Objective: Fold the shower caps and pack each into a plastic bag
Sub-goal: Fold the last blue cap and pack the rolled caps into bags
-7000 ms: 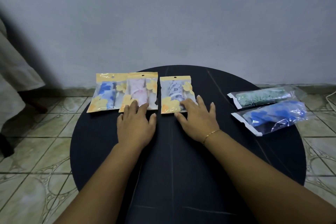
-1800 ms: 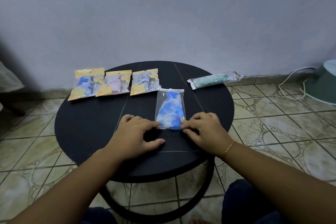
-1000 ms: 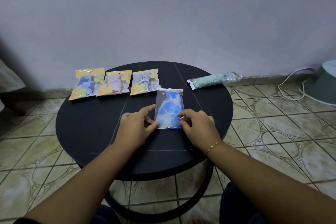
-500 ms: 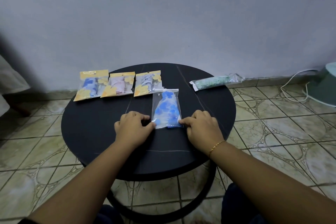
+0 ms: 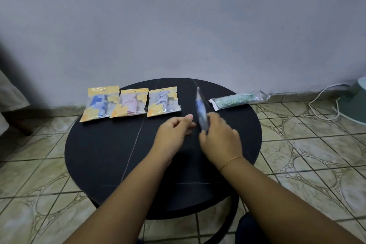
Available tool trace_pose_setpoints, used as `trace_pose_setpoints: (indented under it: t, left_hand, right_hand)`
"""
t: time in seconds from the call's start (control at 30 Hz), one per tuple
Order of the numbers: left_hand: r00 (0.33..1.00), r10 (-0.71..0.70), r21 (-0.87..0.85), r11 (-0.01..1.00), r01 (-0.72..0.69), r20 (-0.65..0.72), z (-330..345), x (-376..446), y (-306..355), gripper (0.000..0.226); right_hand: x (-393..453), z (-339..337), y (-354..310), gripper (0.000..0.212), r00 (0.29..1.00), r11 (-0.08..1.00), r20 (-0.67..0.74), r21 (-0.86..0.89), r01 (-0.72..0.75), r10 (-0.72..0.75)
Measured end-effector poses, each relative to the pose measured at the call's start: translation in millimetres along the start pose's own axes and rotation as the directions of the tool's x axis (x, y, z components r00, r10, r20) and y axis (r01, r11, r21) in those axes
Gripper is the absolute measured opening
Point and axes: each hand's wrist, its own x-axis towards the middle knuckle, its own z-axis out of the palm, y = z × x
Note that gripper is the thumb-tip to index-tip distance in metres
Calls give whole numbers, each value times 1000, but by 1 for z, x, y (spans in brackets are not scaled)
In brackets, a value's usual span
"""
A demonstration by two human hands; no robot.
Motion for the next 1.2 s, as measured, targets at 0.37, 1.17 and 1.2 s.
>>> trace_pose_setpoints:
  t: [0.37,1.17,1.2]
  left_hand:
    - [957,290,797,582,-163,-17,-9,52,-26,36]
    - [975,211,923,356,-146,73,-25,90,-41,67]
    - [975,210,924,354,-148,75,-24,88,-39,67]
  right_hand:
    - [63,18,36,63,929,821,214,439,-366,301]
    - [125,54,51,52,984,902,-33,-395,-174,175]
    - [123,50,62,54,971,875,12,-437,-209,238]
